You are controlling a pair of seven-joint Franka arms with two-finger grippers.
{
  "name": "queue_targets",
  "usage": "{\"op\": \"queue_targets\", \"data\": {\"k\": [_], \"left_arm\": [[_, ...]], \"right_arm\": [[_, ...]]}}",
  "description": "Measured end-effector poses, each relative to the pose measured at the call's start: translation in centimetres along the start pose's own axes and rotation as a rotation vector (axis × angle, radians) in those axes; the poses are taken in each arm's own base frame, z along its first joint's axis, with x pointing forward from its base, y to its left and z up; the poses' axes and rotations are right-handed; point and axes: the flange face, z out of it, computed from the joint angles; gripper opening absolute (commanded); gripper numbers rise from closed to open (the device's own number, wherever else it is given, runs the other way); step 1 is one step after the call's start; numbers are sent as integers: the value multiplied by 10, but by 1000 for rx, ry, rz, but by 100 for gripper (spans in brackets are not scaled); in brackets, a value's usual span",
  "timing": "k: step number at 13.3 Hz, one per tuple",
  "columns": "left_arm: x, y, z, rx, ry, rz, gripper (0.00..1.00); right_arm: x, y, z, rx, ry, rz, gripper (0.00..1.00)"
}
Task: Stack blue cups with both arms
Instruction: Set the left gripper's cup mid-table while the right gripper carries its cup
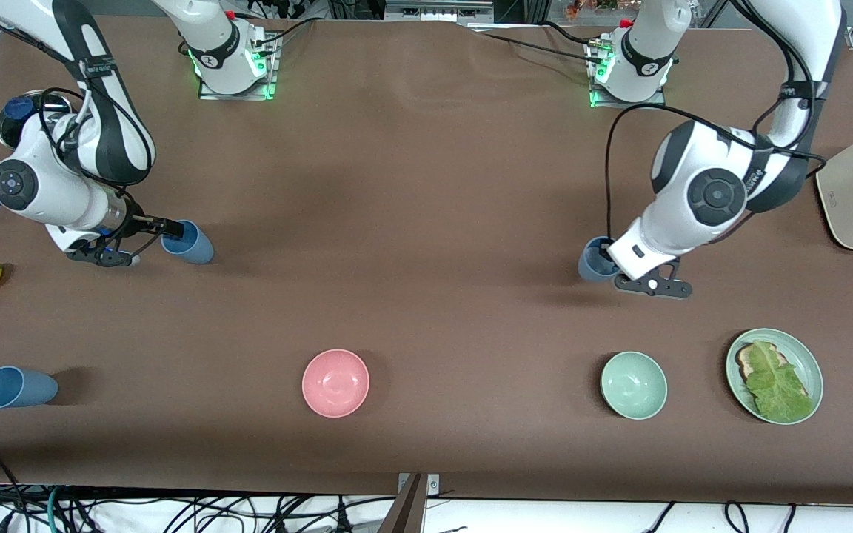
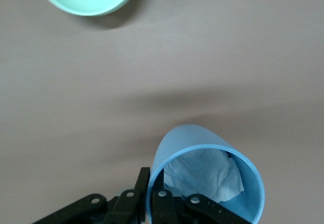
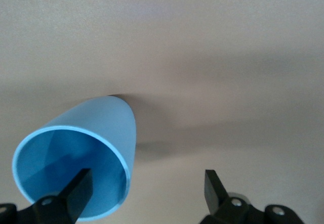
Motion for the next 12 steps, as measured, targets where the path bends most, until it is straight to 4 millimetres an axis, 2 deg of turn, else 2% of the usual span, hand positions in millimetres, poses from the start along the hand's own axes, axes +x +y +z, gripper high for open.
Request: {"op": "queue_targets", "data": {"k": [2, 4, 5, 6, 8, 10, 12], "left_arm": [[-7, 52, -9, -16, 13, -54, 0], [-19, 117, -3, -24, 6, -109, 0], [-24, 151, 2, -29, 4, -128, 0], [-29, 180, 7, -33, 0, -141, 0], [-36, 223, 23, -45, -6, -148, 0], [-40, 256, 41, -73, 8, -151, 0], [-43, 274, 64, -88, 6, -143, 0]], "right_arm": [[0, 0, 1, 0, -1, 0, 38], [1, 0, 2, 0, 1, 0, 8], [1, 0, 2, 0, 2, 0, 0], [1, 0, 2, 0, 2, 0, 0], [1, -1, 1, 2, 5, -1, 0], [2, -3, -5, 2, 15, -7, 0], [5, -5, -8, 0, 25, -13, 0]]}}
